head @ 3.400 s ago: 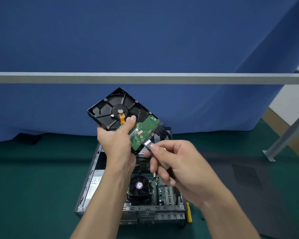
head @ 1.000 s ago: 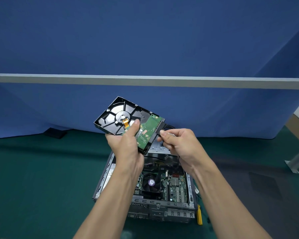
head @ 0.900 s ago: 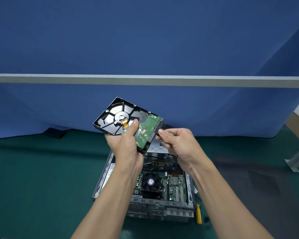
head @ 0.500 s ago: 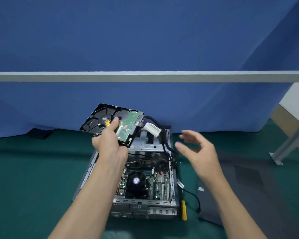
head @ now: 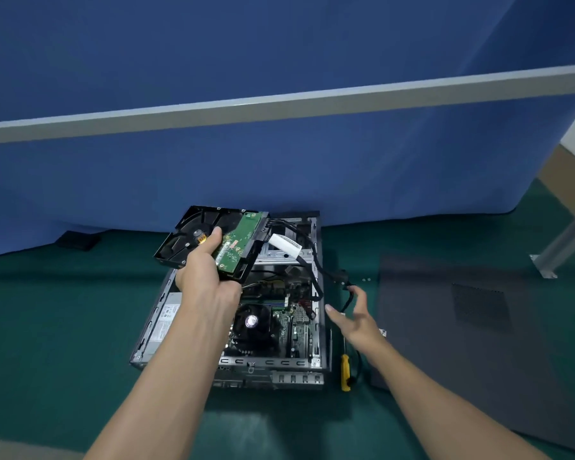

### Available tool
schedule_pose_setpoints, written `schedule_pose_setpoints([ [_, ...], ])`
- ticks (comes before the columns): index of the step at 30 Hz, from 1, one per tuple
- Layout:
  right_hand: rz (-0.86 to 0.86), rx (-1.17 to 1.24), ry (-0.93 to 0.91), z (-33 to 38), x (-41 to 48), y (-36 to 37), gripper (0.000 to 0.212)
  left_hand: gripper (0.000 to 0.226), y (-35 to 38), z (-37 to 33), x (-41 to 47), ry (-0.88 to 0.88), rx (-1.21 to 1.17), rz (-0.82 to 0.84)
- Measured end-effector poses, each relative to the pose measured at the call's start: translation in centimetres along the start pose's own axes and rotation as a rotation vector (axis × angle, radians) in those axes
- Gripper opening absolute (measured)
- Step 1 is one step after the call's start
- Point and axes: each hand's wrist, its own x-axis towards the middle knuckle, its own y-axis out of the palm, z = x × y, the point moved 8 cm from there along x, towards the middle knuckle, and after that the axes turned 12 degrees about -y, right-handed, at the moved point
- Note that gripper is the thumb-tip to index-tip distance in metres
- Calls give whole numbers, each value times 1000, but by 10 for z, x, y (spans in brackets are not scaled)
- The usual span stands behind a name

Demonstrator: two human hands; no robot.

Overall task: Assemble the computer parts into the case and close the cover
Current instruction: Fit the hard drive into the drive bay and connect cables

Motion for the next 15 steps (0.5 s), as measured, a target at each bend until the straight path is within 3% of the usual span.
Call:
schedule_pose_setpoints([
  [4,-212,184,72,-5,17,-18,52,50,-6,4,-7,-12,-27,13],
  [6,-152,290,142,-7,23,-13,44,31,-6,2,-12,-20,-67,38],
  [8,-56,226,136,-1,27,-7,28,22,-6,0,-16,-20,-100,44],
  [11,-85,101,30,23,36,-15,14,27,-7,-4,-17,-18,-132,51],
  [15,-239,236,-94,88,51,-38,10,38,-7,-8,-15,-30,-135,61],
])
